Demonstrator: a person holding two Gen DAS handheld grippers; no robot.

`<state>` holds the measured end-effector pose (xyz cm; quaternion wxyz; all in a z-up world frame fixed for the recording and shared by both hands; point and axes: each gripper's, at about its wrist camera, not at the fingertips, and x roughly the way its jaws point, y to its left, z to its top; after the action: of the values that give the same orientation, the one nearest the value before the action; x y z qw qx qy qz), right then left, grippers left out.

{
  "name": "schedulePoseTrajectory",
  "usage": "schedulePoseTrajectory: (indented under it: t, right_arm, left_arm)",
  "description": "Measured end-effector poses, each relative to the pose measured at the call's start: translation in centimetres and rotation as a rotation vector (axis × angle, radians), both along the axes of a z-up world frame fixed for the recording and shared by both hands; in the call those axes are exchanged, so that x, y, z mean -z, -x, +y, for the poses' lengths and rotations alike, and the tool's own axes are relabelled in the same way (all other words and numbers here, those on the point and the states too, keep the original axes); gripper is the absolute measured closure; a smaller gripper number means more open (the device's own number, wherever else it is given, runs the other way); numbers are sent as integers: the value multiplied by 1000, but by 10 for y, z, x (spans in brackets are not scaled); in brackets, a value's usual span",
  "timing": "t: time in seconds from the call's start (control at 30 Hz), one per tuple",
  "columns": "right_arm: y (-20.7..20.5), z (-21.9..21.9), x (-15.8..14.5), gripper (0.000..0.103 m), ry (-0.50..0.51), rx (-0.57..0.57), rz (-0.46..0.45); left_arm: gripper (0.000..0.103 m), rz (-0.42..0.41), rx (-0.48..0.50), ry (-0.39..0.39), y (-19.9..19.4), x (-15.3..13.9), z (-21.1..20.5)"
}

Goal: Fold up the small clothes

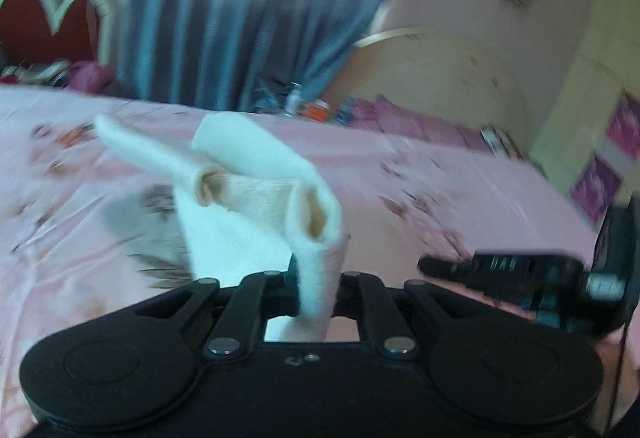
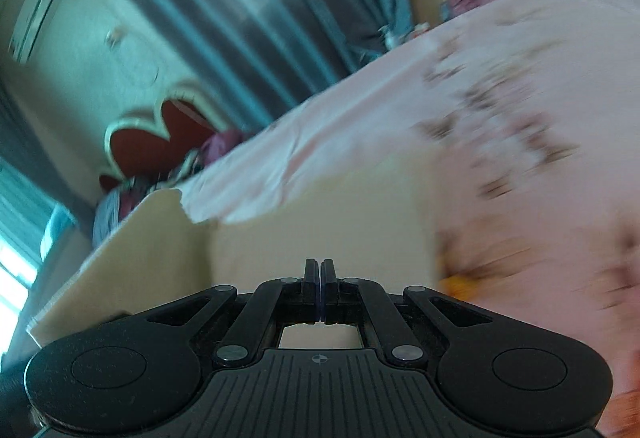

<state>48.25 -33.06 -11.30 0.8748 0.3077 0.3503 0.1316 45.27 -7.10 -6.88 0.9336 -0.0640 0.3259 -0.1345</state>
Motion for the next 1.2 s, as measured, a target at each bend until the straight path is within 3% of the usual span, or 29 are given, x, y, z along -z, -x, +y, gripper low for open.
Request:
schedulePoseTrajectory:
  t: [0.1,0.13,0.17,0.2,0.23,0.27,0.3,0.33,0.37,0.4,0.47,0.67,0.9,1.2]
  right_arm:
    - [12,-35,-2,103,-42,26,5]
    - [13,-44,-2,103,-60,29,13]
    - [16,-54,1,103,-83,33,22]
    - [18,-59,2,97,-96,42,27]
    - [19,-65,3,83,-96,57,34]
    - [23,-70,3,41,-85,70,25]
    - [26,-72,0,30,-78,68,-1]
    - [28,-74,-2,31,-75,46,-14]
    - [28,-75,-2,31,-74,32,-14]
    - [28,-74,-2,35,-79,16,-16]
    - [25,-70,1,49,-102,-16,-7]
    - [9,-34,6,49,-95,-120,4]
    - [-14,-2,29,49,-45,-158,72]
    - [-20,8,31,49,-45,-132,95]
  left_arm:
    - [95,52,76,-30,2,15,-42]
    - [89,98,111,-43,1,23,-57]
    - [71,148,143,-57,-1,32,-70]
    - [62,207,180,-67,-1,43,-84]
    - [42,235,198,-68,2,49,-91]
    - [38,226,206,-59,9,49,-94]
    - [38,198,216,-41,17,45,-92]
    - [42,173,220,-27,23,40,-86]
    - [52,151,207,-19,25,34,-77]
    - [54,131,180,-14,24,30,-67]
    - [54,86,108,-12,18,24,-42]
    - [54,102,-61,11,-16,30,19]
    - [59,188,-80,8,-52,61,36]
    - [58,223,-50,-8,-47,80,42]
